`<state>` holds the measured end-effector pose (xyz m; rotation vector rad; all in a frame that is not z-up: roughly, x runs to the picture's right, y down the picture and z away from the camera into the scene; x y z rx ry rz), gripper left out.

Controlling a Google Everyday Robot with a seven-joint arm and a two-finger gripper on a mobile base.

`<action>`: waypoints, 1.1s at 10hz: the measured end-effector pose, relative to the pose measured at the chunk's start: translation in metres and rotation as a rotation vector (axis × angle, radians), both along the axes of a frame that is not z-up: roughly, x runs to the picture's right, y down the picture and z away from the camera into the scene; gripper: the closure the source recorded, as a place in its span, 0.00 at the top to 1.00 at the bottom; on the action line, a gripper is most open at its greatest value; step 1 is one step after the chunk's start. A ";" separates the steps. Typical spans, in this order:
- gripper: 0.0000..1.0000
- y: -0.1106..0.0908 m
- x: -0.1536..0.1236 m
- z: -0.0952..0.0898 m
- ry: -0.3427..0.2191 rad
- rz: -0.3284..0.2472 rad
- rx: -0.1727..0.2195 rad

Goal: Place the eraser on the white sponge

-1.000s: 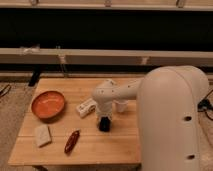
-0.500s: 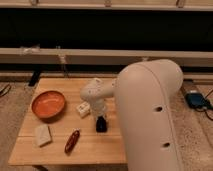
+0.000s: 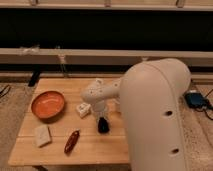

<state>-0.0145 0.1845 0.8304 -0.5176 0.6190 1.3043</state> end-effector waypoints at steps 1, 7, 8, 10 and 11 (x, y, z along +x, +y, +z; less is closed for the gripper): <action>0.00 -0.011 -0.007 -0.013 -0.023 -0.006 0.024; 0.00 -0.064 -0.136 -0.055 -0.305 -0.162 0.106; 0.00 -0.068 -0.164 -0.055 -0.368 -0.194 0.110; 0.00 -0.075 -0.218 -0.060 -0.495 -0.251 0.118; 0.00 -0.074 -0.247 -0.065 -0.560 -0.285 0.119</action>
